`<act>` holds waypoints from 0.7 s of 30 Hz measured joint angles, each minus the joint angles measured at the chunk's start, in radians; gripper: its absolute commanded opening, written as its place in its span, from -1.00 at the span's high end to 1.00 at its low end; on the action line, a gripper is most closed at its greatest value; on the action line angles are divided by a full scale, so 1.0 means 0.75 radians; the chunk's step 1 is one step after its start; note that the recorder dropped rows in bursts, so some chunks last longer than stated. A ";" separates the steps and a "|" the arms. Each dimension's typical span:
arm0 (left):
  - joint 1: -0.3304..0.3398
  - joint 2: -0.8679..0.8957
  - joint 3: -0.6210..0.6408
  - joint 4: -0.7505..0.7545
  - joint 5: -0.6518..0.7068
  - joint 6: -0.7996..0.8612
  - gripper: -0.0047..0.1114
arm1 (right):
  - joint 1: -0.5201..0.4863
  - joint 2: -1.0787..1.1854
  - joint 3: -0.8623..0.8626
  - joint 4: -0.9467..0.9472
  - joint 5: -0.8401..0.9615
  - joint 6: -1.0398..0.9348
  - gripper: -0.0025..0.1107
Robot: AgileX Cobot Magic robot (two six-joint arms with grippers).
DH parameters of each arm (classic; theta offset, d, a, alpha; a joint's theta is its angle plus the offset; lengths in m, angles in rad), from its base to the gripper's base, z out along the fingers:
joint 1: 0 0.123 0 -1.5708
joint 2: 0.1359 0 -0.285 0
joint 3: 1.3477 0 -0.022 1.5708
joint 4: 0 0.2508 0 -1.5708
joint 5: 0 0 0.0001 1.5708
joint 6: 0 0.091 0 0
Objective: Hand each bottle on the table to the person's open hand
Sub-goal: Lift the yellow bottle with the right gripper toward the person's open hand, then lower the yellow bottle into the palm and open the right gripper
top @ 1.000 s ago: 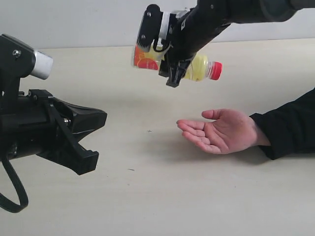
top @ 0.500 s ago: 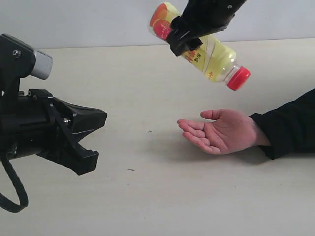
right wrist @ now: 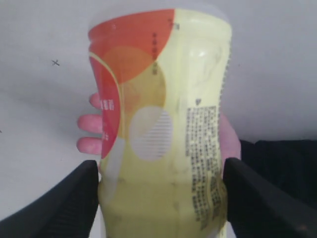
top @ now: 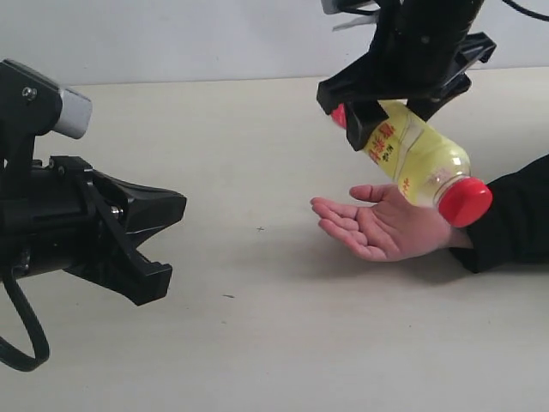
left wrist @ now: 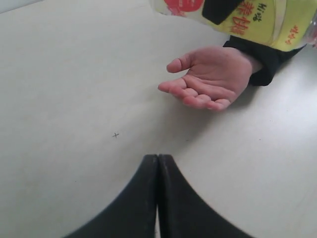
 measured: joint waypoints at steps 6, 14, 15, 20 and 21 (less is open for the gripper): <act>0.000 0.000 0.000 0.000 0.000 0.000 0.90 | 0.000 0.000 0.160 0.000 -0.081 0.066 0.96; 0.000 0.000 0.000 0.000 0.000 0.000 0.90 | 0.000 0.000 0.344 0.000 -0.323 0.112 0.96; 0.000 0.000 0.000 0.000 0.000 0.000 0.90 | 0.000 0.000 0.356 -0.006 -0.349 0.121 0.96; 0.000 0.000 0.000 0.000 0.000 0.000 0.90 | 0.000 0.000 0.381 -0.015 -0.405 0.136 0.96; 0.000 0.000 0.000 0.000 0.000 0.000 0.90 | 0.000 0.000 0.381 -0.015 -0.405 0.136 0.96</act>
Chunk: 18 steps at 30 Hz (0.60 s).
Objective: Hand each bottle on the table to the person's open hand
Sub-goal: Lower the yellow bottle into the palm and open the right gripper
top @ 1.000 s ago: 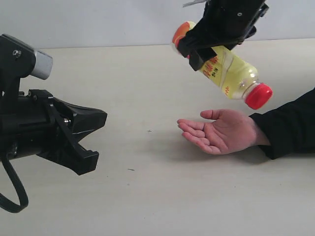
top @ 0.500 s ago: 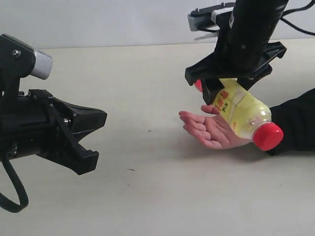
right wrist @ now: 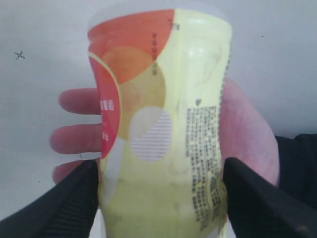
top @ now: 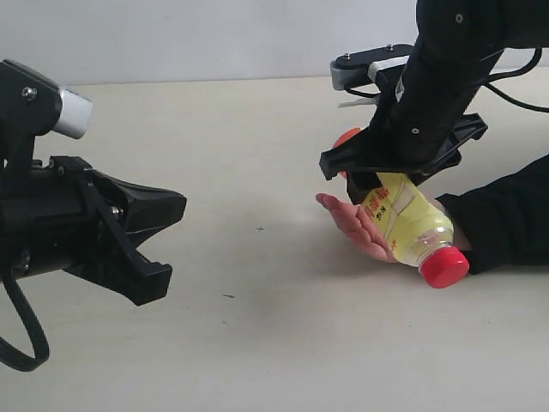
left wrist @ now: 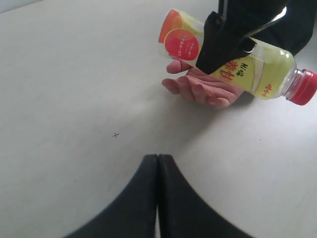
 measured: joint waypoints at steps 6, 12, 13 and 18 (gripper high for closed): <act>0.000 0.000 0.000 0.000 0.000 0.000 0.90 | 0.000 0.000 0.000 0.000 -0.002 0.000 0.96; 0.000 0.000 0.000 0.000 0.000 0.000 0.90 | 0.000 0.003 0.000 0.000 -0.054 0.002 0.96; 0.000 0.000 0.000 0.000 0.000 0.000 0.90 | 0.000 0.018 0.000 0.000 -0.059 0.002 0.96; 0.000 0.000 0.000 0.000 0.000 0.000 0.90 | 0.000 0.072 0.000 0.000 -0.066 0.005 0.85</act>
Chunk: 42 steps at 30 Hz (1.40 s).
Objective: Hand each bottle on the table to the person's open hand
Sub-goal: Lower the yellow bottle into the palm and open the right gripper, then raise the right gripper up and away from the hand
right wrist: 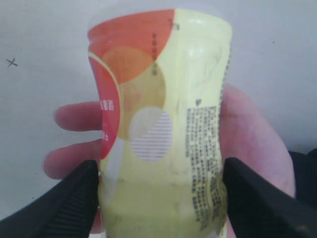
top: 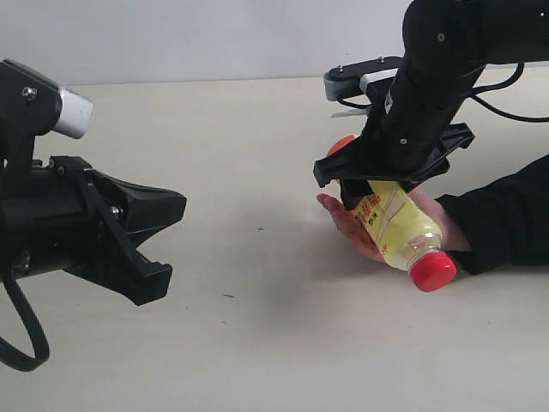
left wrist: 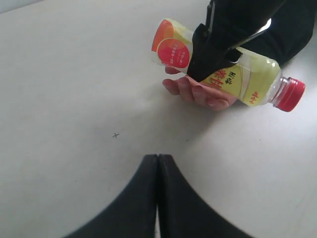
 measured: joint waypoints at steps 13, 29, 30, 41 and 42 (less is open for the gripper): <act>0.000 0.000 0.000 0.000 0.000 0.000 0.90 | 0.000 0.009 0.000 0.000 -0.009 0.000 -0.31; 0.000 0.000 0.000 0.000 0.000 0.000 0.90 | 0.000 -0.002 -0.083 -0.029 0.115 -0.020 -0.33; 0.000 0.000 0.000 0.000 0.000 0.000 0.90 | 0.000 -0.016 -0.098 -0.037 0.139 -0.022 -0.27; 0.000 0.000 0.000 0.000 0.000 0.000 0.90 | 0.000 -0.323 -0.149 -0.090 0.183 -0.111 0.96; 0.000 0.000 0.000 0.000 0.000 0.000 0.90 | 0.000 -0.353 -0.149 -0.090 0.183 -0.116 0.96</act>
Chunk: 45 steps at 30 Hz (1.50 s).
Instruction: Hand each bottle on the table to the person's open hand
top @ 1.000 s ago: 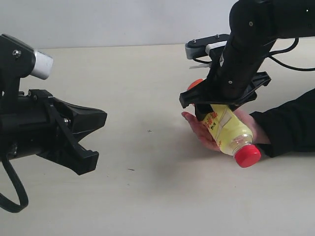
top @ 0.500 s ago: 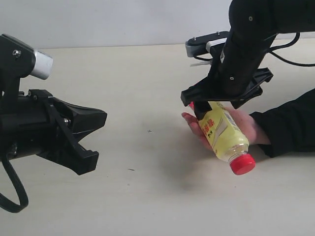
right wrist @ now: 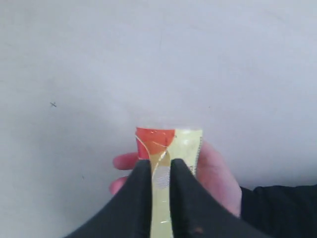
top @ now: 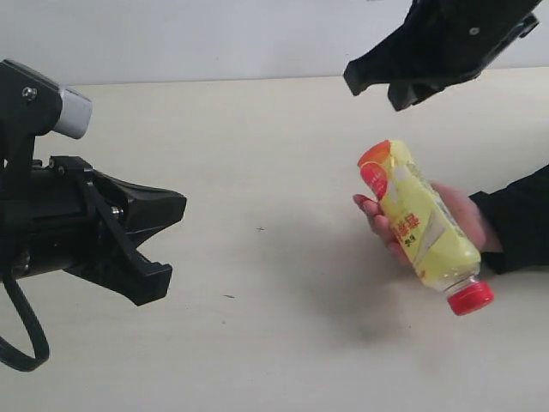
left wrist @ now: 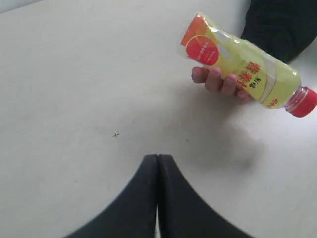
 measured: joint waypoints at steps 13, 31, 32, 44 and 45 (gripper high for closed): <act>0.000 0.000 0.000 0.000 0.000 0.000 0.90 | 0.000 -0.545 0.370 0.314 -0.447 -0.170 0.96; 0.000 0.000 0.000 0.000 0.000 0.000 0.90 | 0.000 -1.513 1.046 0.394 -0.711 -0.298 0.96; 0.000 0.000 0.000 0.000 0.000 0.000 0.90 | 0.000 -1.531 1.046 0.394 -0.704 -0.298 0.96; 0.000 0.000 0.000 0.000 0.000 0.000 0.90 | 0.000 -1.608 1.046 0.394 -0.694 -0.298 0.96; 0.000 0.000 0.000 0.000 0.000 0.000 0.90 | 0.000 -1.608 1.046 0.394 -0.694 -0.298 0.96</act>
